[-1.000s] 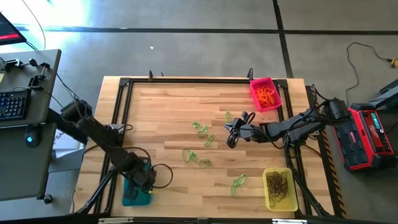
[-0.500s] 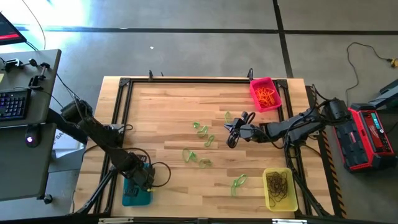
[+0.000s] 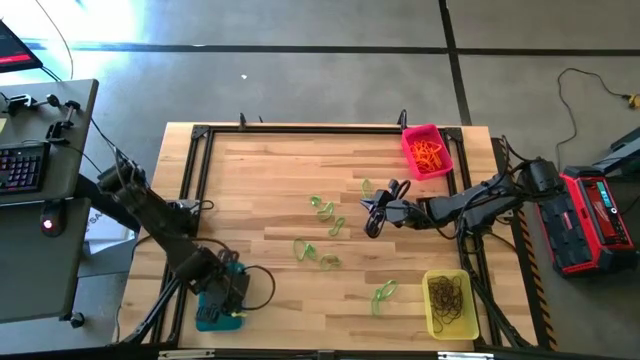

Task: Sort rubber bands into baskets
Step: Put the green rubber band into the blue bin

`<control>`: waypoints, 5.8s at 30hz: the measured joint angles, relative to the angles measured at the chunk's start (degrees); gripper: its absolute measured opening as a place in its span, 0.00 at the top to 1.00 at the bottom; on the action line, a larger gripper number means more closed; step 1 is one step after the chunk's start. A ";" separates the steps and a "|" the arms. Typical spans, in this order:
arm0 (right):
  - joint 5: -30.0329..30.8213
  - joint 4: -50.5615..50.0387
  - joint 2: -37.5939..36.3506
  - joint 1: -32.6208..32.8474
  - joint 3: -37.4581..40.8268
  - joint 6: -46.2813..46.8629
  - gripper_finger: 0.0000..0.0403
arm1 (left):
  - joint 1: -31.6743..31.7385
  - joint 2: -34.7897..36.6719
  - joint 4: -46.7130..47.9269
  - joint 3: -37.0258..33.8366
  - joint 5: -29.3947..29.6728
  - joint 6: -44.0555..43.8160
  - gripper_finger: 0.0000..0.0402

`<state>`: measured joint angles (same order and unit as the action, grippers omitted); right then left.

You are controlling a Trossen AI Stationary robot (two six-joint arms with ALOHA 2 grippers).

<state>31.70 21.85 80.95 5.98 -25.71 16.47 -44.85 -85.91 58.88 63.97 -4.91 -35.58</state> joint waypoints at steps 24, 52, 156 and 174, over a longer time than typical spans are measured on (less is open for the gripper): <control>0.00 -0.03 0.00 0.00 0.00 0.02 0.98 | 29.70 0.34 -10.25 1.49 4.23 41.15 0.97; 0.02 -1.68 0.02 0.00 -0.02 1.72 0.98 | 44.88 -12.14 -47.97 -8.99 6.78 40.31 0.77; 0.03 -1.05 0.13 0.00 0.00 2.52 0.98 | 10.72 12.13 -10.14 -8.97 21.41 8.94 1.00; 0.04 -1.05 0.13 0.00 0.00 1.51 0.98 | 3.18 12.07 -12.96 -16.61 18.64 -3.28 1.00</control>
<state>31.75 20.80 81.08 5.98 -25.71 17.98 -41.67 -73.84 45.92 47.36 13.73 -38.86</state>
